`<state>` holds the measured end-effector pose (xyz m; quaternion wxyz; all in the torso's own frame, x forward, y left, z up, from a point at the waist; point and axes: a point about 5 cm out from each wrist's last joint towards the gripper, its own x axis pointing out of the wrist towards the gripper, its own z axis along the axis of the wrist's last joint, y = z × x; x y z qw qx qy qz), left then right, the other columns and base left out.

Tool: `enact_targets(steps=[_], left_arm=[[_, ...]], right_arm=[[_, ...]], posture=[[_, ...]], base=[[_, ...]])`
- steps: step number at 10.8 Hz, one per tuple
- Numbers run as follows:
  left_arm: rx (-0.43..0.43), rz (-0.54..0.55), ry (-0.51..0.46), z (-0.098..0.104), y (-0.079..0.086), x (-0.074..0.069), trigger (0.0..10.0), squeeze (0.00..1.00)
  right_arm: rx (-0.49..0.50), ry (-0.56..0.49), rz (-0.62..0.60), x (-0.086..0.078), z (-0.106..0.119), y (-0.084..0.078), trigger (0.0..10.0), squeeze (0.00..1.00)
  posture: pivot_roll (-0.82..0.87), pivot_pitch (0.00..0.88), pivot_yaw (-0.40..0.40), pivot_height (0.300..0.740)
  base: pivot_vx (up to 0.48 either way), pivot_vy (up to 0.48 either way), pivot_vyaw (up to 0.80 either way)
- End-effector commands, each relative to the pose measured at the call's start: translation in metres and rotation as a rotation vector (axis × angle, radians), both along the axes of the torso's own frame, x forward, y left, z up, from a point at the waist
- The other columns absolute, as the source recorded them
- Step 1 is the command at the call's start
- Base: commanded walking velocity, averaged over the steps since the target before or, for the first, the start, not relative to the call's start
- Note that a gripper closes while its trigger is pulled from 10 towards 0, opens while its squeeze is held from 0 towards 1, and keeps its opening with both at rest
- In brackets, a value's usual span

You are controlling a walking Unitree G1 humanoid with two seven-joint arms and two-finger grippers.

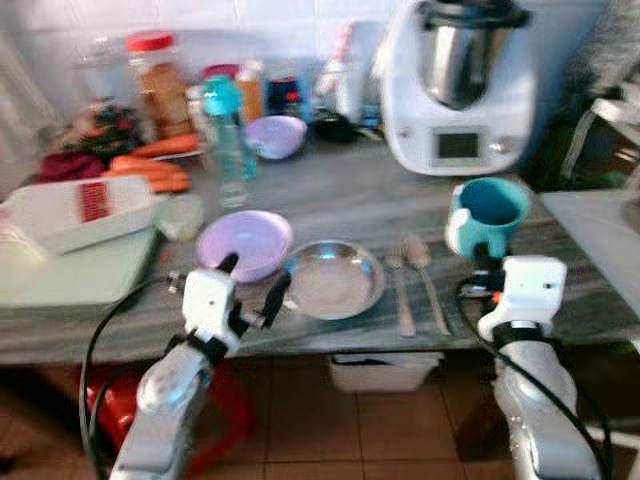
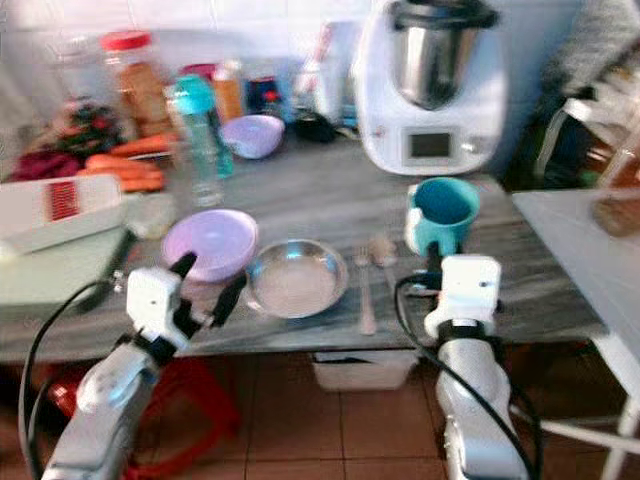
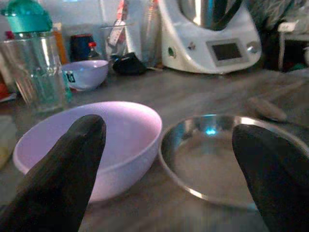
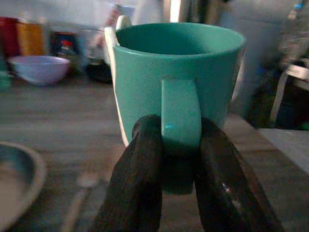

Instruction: Setting the table

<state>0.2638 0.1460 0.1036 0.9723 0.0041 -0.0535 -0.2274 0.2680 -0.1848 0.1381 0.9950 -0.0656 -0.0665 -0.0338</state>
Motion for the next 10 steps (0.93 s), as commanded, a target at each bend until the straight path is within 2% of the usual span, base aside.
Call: enact_targets(steps=[1,3,5,6,10], left_arm=[[-0.018,-0.067,-0.019,0.008,0.0,-0.003,10.0,0.0],[0.025,-0.198,0.012,0.003,-0.002,-0.01,10.0,0.0],[0.009,-0.253,0.036,0.002,-0.006,-0.013,10.0,0.0],[-0.006,-0.297,0.055,0.001,-0.009,-0.017,10.0,0.0],[0.008,-0.305,0.035,0.006,-0.01,-0.018,10.0,0.0]], right_arm=[[-0.003,-0.039,0.004,0.004,0.009,-0.005,10.0,0.0],[-0.02,-0.026,0.024,0.016,0.013,-0.02,10.0,0.0],[-0.032,-0.019,0.061,0.027,0.015,-0.024,10.0,0.0],[-0.034,-0.003,0.116,0.04,0.015,-0.024,10.0,0.0],[-0.006,0.013,0.27,0.072,0.022,-0.014,10.0,0.0]], posture=[[-0.02,0.0,0.031,0.74],[-0.02,0.0,0.029,0.74],[-0.01,0.0,0.029,0.74],[-0.01,0.0,0.027,0.74],[0.01,0.017,0.036,0.74]], base=[[0.0,0.0,0.0],[0.0,0.0,0.0],[0.0,0.0,0.0],[0.0,0.0,0.0],[0.0,0.0,0.0]])
